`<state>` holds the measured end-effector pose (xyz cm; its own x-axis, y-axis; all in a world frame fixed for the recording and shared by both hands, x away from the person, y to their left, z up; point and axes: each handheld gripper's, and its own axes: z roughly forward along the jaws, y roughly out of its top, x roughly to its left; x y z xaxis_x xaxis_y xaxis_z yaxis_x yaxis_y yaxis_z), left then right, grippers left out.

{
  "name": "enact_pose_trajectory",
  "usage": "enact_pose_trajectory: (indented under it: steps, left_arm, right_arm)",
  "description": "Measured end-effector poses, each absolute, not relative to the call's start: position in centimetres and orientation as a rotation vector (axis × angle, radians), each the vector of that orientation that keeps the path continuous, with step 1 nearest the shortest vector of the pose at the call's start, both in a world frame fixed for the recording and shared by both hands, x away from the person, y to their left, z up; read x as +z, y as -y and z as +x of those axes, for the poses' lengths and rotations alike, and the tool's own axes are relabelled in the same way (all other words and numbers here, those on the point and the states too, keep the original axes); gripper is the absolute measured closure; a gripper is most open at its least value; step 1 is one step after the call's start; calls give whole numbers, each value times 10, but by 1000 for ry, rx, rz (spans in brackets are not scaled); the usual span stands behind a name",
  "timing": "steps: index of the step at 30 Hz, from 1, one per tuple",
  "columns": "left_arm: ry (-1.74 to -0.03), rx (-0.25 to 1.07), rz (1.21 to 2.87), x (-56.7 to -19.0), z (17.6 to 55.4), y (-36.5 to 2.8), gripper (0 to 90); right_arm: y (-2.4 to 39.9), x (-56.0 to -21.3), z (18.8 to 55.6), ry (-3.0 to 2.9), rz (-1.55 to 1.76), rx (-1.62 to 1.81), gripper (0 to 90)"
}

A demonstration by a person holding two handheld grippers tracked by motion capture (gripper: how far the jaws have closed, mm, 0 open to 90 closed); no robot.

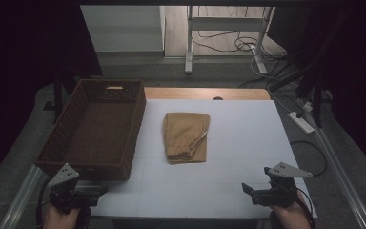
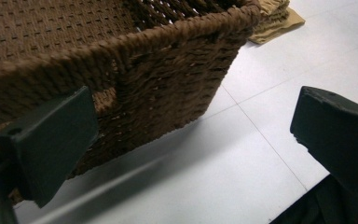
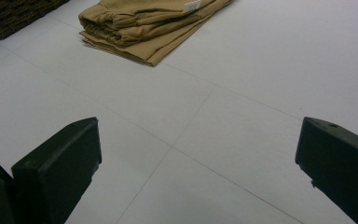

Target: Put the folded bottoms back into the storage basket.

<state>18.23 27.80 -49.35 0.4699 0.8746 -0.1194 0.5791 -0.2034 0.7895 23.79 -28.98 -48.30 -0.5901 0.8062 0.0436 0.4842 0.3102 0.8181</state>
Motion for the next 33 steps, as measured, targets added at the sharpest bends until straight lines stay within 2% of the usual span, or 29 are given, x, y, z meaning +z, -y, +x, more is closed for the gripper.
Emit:
enact_pose_trajectory:
  steps: [12,33]
  left_arm:
    - [-1190,450,1925,-493,182,-273,0]
    - [-1053,332,1969,-492,187,-246,0]
  right_arm:
    - [289,-483,238,-2228,1140,1171,11]
    - [288,-483,238,-2234,1133,1163,11]
